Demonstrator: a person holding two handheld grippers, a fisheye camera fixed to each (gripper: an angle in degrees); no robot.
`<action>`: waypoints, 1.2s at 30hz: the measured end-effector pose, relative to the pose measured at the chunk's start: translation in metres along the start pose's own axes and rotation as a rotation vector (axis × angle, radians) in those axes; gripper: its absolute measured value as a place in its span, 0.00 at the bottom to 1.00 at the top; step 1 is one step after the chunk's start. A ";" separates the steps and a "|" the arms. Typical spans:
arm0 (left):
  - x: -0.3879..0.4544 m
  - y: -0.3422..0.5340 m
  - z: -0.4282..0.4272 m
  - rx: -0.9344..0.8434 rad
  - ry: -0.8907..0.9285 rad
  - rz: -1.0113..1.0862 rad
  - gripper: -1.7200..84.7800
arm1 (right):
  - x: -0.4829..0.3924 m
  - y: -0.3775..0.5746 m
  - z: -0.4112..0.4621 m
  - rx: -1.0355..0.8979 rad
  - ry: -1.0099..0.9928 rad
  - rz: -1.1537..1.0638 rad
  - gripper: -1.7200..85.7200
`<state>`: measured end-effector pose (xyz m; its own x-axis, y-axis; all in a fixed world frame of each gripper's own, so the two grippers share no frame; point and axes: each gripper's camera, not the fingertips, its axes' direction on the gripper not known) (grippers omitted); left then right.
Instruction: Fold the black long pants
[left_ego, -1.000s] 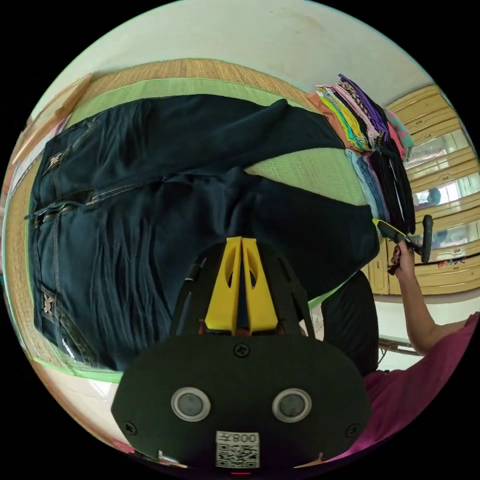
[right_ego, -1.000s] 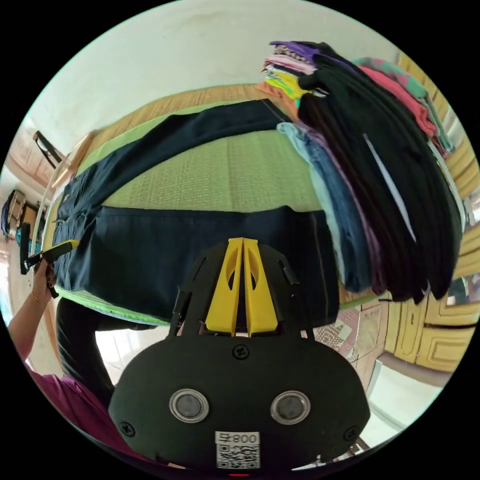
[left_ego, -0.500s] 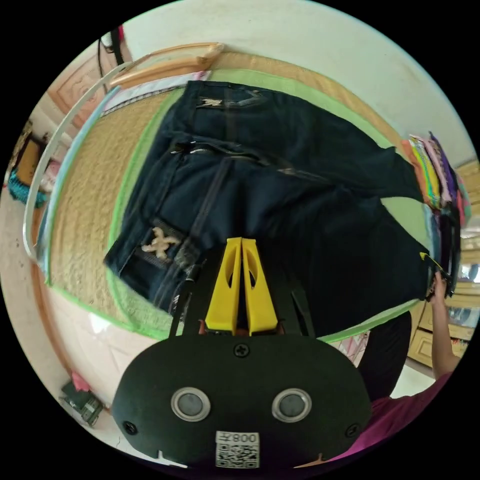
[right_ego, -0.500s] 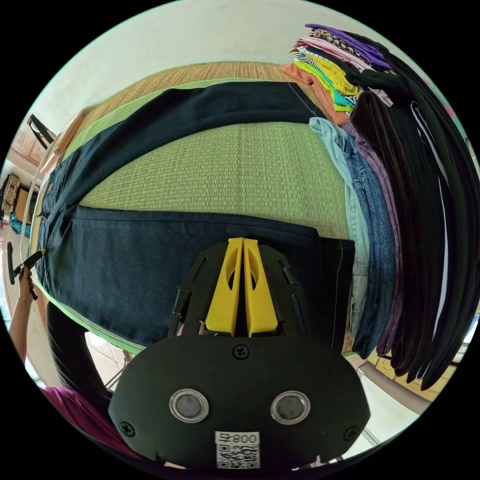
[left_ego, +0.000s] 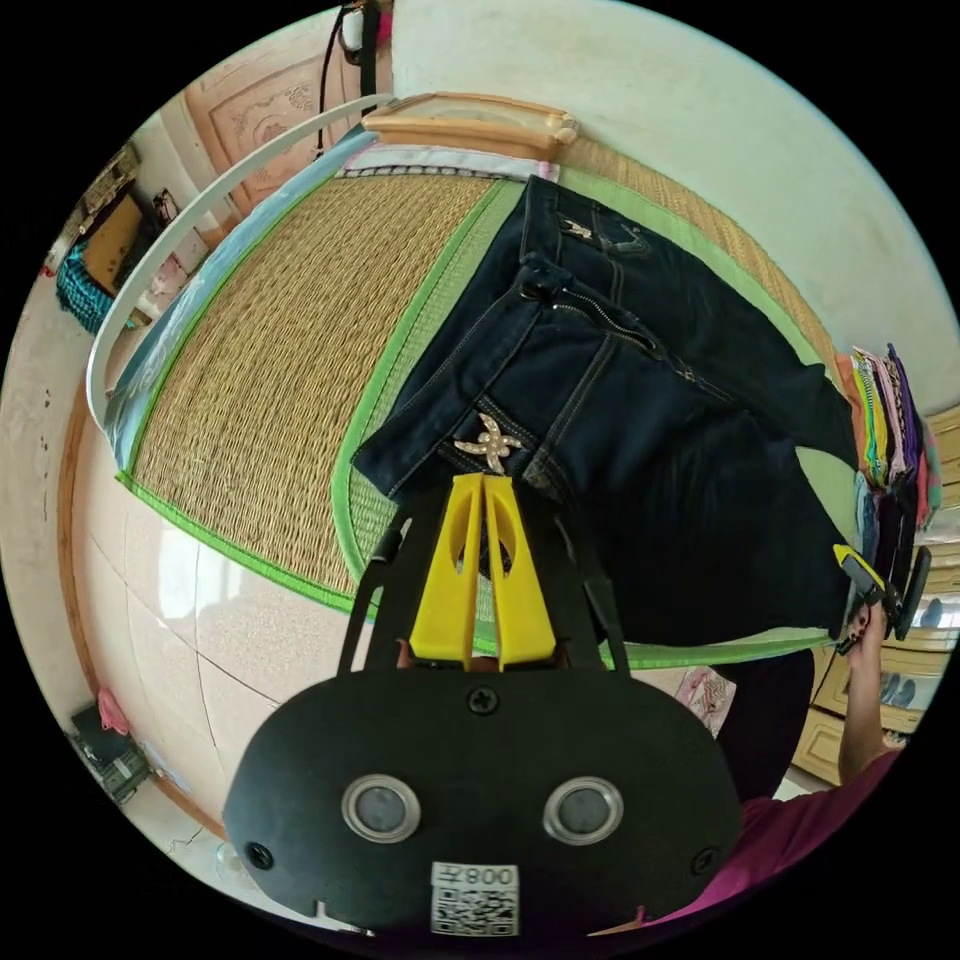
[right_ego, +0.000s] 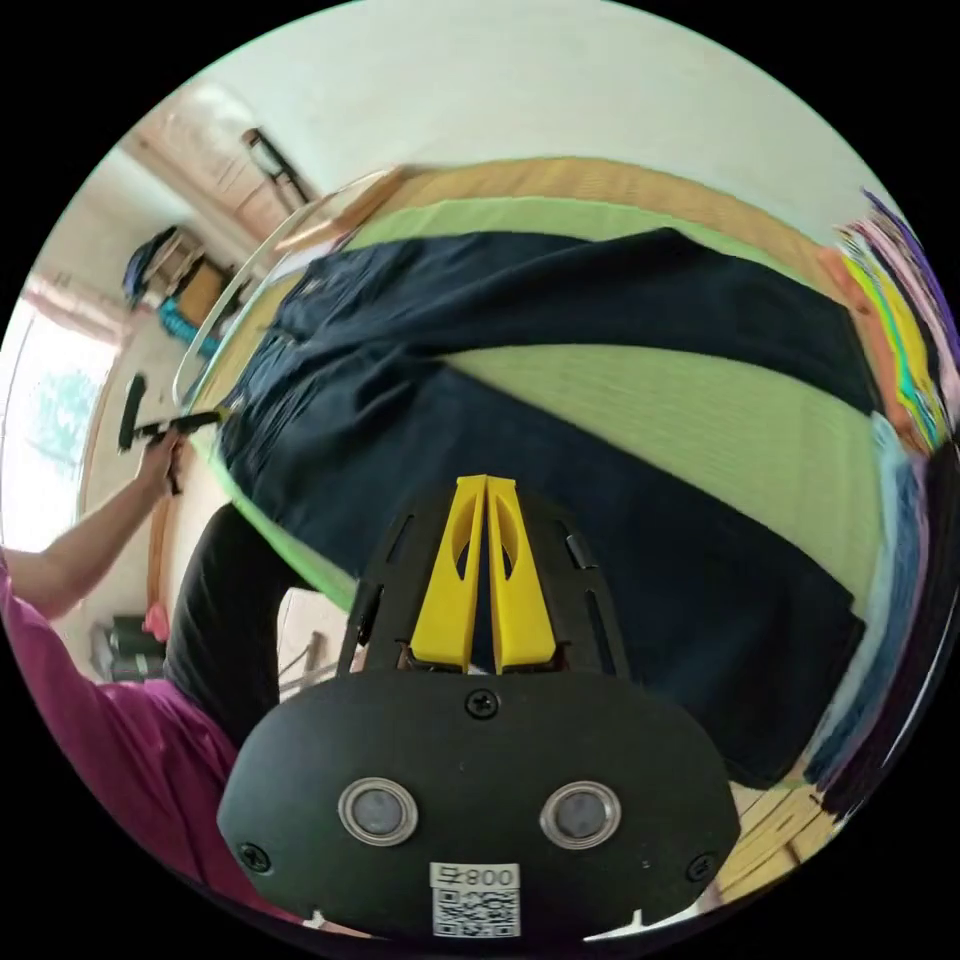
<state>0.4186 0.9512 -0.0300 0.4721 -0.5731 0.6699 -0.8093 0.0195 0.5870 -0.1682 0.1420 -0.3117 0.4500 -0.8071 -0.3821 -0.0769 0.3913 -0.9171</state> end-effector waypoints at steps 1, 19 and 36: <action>-0.004 -0.002 0.004 -0.024 -0.018 0.006 0.02 | -0.033 -0.006 0.023 -0.042 -0.006 -0.064 0.02; -0.091 0.023 -0.013 0.041 -0.048 -0.030 0.02 | -0.144 -0.006 0.136 -0.191 -0.092 -0.169 0.02; 0.125 -0.180 0.079 0.065 -0.019 0.366 0.02 | -0.083 -0.170 0.172 -0.042 0.044 -0.093 0.02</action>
<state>0.5960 0.8117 -0.0883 0.1410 -0.5524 0.8216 -0.9441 0.1747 0.2796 -0.0394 0.2189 -0.1044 0.4179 -0.8580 -0.2987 -0.0738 0.2956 -0.9524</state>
